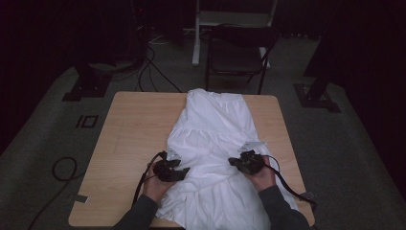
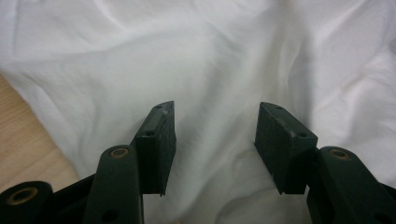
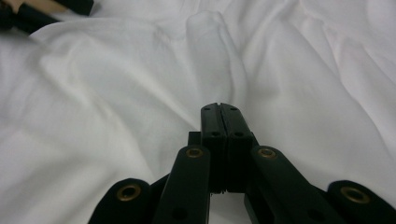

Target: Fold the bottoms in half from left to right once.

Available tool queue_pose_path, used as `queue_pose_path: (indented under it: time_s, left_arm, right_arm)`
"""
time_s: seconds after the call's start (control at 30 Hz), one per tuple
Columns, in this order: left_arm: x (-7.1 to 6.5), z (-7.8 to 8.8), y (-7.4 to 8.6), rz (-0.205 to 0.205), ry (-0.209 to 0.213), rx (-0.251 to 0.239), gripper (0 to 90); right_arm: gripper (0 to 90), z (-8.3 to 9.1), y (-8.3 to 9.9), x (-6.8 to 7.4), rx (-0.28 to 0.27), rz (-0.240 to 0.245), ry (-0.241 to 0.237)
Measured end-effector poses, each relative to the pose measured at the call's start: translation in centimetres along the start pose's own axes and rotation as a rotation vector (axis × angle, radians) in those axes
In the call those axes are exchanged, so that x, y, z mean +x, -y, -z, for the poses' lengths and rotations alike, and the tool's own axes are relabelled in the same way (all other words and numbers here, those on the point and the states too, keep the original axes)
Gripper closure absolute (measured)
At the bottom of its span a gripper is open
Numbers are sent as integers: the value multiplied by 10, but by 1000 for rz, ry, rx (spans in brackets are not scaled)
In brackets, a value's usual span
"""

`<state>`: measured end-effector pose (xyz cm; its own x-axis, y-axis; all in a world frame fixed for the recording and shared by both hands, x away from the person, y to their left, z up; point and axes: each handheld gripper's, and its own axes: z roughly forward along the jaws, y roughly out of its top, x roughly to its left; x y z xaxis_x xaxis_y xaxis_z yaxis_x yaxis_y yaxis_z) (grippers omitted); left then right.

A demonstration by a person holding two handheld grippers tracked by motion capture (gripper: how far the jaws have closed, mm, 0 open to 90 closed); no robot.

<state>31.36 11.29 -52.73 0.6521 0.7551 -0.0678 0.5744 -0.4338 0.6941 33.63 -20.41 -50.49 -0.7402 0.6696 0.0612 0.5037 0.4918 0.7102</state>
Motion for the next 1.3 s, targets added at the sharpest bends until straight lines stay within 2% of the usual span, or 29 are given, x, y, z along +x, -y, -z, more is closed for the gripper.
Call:
queue_pose_path:
  time_s: [0.07,0.13,0.2,0.37,0.47,0.53,0.57,0.6,0.63,0.67,0.7,0.8,0.87,0.97,1.03,1.07,1.1,1.13,1.2,1.23,1.27,1.3]
  left_arm:
    - [-5,3,3,-11,14,-1,475]
    - [-9,6,5,-22,11,-5,472]
    - [-10,10,8,-20,14,-21,467]
    - [-8,24,14,-4,6,-36,467]
    - [-6,32,21,11,-10,-40,467]
    - [-6,36,25,25,-13,-37,462]
    - [-6,36,25,25,-13,-37,462]
    - [-8,40,31,20,-9,-17,462]
    - [-10,42,33,26,6,-15,452]
    - [-13,42,36,26,19,-12,449]
    - [-17,42,39,26,32,-6,439]
    - [-28,39,46,12,81,16,411]
    - [-32,36,49,2,110,24,392]
    - [-34,26,50,9,140,49,364]
    - [-37,20,50,4,143,74,361]
    - [-38,18,51,2,146,70,371]
    - [-39,18,51,-4,150,65,419]
    - [-40,20,51,-15,151,60,523]
    - [-40,26,51,-26,168,41,736]
    - [-39,30,51,-24,187,26,821]
    - [-39,36,51,-24,204,7,874]
    - [-38,42,51,-24,227,-10,881]
  right_arm:
    - [892,13,13,0,2,-2,21]
    - [895,27,28,-2,-2,-30,26]
    - [896,43,46,-5,-11,-69,33]
    - [896,90,95,-13,-27,-179,105]
    - [896,116,123,-16,-52,-252,108]
    - [894,127,139,-16,-36,-281,107]
    - [894,127,139,-16,-36,-281,107]
    - [892,129,145,-15,-18,-289,100]
    - [860,130,157,-14,34,-298,115]
    - [792,130,160,-14,39,-305,118]
    - [730,130,160,-14,24,-308,141]
    - [585,129,150,-12,-63,-297,129]
    - [542,124,139,-10,-88,-262,109]
    - [467,109,126,-8,-68,-220,87]
    - [429,96,122,-9,-36,-206,91]
    - [425,89,122,-10,-22,-212,85]
    - [431,83,123,-13,-7,-222,76]
    - [478,78,124,-15,8,-225,65]
    - [706,74,127,-16,32,-220,37]
    - [781,76,129,-16,32,-218,30]
    - [839,81,130,-16,26,-218,32]
    - [869,87,132,-17,13,-220,44]
